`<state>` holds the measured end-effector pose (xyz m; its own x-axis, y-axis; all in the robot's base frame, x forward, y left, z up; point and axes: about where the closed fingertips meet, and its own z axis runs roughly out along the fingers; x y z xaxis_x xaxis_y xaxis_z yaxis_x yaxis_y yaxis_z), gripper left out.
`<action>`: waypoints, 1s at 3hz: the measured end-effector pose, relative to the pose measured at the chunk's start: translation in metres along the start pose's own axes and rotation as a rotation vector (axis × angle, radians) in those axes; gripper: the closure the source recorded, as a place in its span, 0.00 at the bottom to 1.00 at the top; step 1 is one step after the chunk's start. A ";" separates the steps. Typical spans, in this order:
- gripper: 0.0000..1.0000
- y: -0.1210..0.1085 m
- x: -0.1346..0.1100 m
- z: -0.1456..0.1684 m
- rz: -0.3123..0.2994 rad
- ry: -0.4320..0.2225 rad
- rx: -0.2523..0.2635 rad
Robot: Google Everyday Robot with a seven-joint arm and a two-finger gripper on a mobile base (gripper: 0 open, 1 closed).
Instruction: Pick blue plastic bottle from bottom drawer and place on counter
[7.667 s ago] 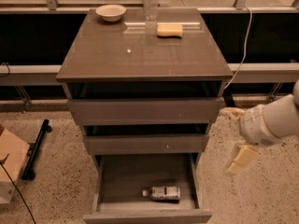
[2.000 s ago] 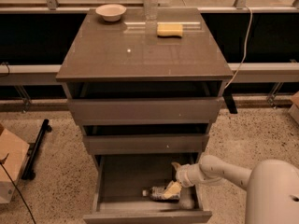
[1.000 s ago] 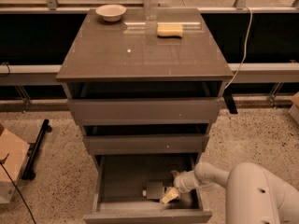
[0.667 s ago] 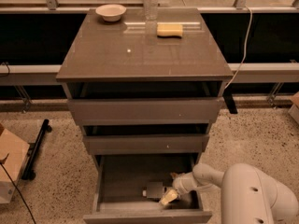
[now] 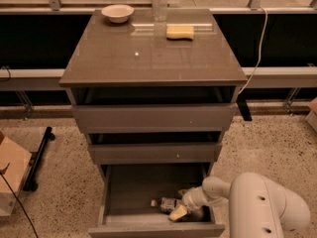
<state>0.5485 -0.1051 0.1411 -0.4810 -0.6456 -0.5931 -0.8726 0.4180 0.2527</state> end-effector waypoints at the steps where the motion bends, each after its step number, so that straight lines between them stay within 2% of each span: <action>1: 0.41 -0.004 -0.002 0.000 0.000 0.004 -0.006; 2: 0.71 -0.012 -0.009 -0.003 -0.004 -0.001 -0.004; 3: 0.96 -0.016 -0.017 -0.006 -0.008 -0.010 0.000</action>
Offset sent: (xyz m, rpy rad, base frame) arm 0.0251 -0.0073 0.0103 -0.0019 -0.0083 0.0032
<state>0.5699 -0.1046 0.1515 -0.4731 -0.6423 -0.6030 -0.8765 0.4127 0.2481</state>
